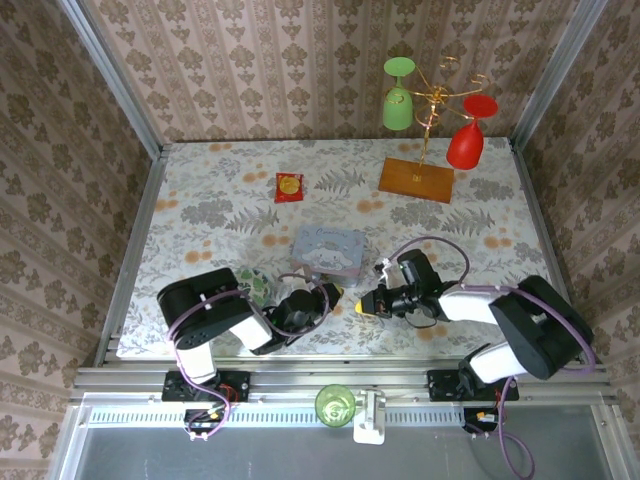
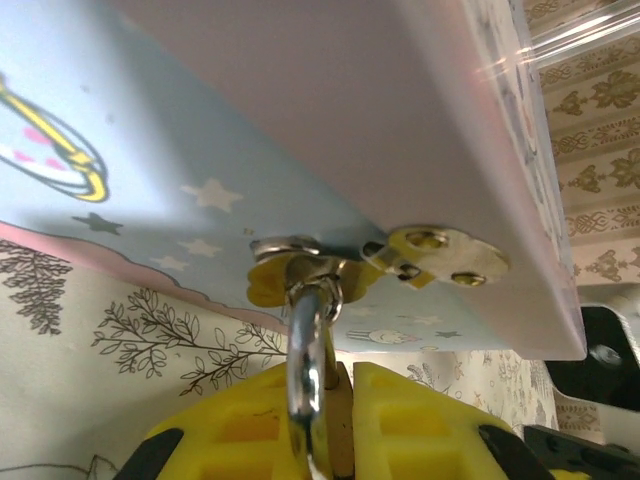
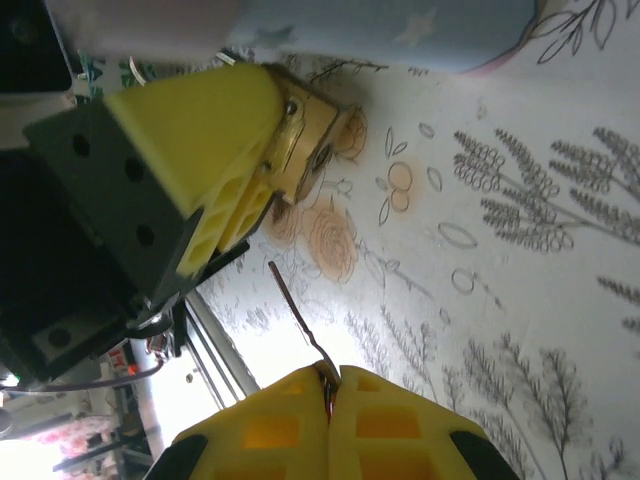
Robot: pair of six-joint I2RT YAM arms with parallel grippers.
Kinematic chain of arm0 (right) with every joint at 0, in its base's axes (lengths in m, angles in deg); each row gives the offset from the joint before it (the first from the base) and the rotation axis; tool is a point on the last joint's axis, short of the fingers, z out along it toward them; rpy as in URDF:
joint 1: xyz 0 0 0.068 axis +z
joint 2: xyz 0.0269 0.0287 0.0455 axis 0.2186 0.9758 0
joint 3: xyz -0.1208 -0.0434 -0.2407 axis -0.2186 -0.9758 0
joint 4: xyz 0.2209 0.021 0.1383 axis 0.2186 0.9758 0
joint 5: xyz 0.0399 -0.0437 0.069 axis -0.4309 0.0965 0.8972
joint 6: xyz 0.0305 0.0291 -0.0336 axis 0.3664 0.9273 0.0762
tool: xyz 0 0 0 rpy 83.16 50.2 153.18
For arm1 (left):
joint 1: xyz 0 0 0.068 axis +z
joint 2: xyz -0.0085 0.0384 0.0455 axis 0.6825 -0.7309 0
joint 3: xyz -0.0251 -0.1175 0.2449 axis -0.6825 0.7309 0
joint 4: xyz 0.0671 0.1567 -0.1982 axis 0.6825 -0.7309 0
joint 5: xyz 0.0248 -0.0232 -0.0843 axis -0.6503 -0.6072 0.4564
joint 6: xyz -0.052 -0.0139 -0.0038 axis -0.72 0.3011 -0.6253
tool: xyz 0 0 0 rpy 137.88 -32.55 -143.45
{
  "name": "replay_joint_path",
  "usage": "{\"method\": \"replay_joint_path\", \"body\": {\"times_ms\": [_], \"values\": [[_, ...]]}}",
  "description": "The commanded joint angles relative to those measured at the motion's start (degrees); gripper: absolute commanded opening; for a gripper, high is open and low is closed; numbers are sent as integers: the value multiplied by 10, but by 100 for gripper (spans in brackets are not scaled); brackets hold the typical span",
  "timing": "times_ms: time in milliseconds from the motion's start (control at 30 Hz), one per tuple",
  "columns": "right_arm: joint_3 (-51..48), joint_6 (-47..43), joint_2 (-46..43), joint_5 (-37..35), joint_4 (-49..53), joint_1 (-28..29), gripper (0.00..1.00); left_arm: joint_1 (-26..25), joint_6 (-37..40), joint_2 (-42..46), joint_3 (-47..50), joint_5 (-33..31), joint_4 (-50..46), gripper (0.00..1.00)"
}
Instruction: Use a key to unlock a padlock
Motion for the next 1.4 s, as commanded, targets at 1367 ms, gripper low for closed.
{"method": "replay_joint_path", "body": {"times_ms": [1367], "values": [[-1,58,171,86,-220,-30,0,-8,-12,-15,-3,20,79,0]]}}
